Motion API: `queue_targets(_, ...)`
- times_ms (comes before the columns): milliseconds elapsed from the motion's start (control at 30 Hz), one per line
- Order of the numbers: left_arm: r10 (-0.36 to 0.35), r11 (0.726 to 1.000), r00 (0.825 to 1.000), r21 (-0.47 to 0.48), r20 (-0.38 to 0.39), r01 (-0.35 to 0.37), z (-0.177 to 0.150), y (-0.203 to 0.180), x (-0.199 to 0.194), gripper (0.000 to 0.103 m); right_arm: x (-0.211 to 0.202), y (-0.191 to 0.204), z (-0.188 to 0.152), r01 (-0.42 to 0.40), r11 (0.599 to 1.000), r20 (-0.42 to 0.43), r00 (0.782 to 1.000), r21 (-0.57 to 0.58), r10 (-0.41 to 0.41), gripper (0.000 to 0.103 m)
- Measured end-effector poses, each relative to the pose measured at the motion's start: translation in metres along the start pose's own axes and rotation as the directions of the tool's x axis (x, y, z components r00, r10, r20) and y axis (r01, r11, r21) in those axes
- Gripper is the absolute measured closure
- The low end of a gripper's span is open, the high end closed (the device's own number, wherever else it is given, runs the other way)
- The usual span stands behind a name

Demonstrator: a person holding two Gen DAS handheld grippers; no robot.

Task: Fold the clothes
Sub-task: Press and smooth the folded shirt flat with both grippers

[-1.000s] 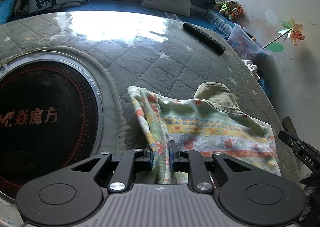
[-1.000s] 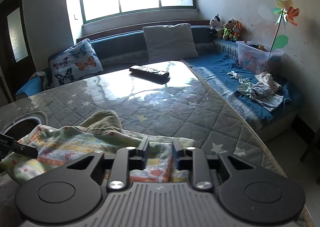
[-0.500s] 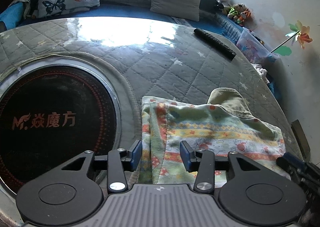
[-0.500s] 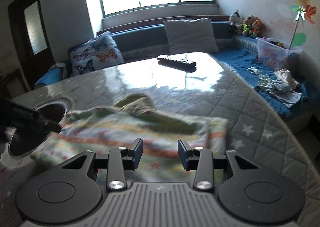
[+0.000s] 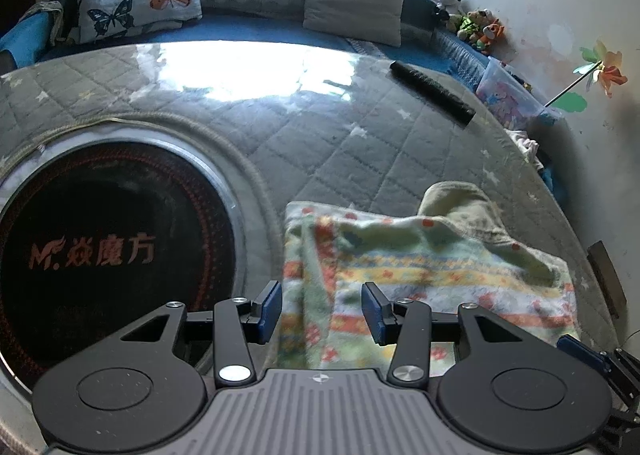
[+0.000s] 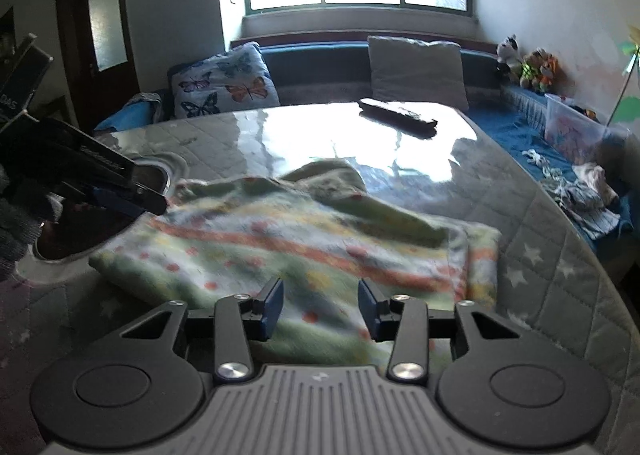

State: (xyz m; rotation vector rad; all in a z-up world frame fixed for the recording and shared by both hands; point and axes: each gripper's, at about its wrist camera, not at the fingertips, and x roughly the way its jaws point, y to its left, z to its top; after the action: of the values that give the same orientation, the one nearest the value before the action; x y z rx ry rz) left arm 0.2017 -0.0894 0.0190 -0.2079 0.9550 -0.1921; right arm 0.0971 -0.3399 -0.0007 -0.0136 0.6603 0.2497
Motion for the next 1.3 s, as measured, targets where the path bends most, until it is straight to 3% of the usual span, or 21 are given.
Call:
queue_targets(267,-0.036,0.999,0.999,0.035,0.002,0.036,0.013,-0.025,0.008,0.056,0.015,0.015,0.001,-0.024,0.997,-0.04,0.999,-0.078,0.021,0.054)
queue_targets(467,-0.066,0.997,0.998,0.048,0.0,0.066,0.022,-0.04,0.019,0.058,0.016,0.0,0.019,-0.037,0.998,-0.023,0.999,-0.04,0.037,0.054)
queue_targets(700,-0.081,0.995,0.997,0.05,-0.016,0.082,0.029,-0.048,0.037,0.06,0.048,-0.025,0.049,-0.038,0.999,-0.026,0.999,0.036,0.039,0.054)
queue_targets(933,-0.082,0.995,0.996,0.046,-0.035,0.083,0.032,-0.047,0.052,0.06,0.087,-0.031,0.05,-0.036,0.998,-0.071,0.997,0.044,0.039,0.053)
queue_targets(1133,-0.084,0.995,0.996,0.057,-0.026,0.085,0.03,-0.046,0.049,0.06,0.085,-0.031,0.048,-0.03,0.998,-0.058,0.998,0.05,0.033,0.052)
queue_targets(1300,-0.074,0.995,0.997,0.071,-0.017,0.075,0.024,-0.045,0.04,0.057,0.074,-0.026,0.047,-0.014,0.999,-0.042,0.999,0.048,0.016,0.036)
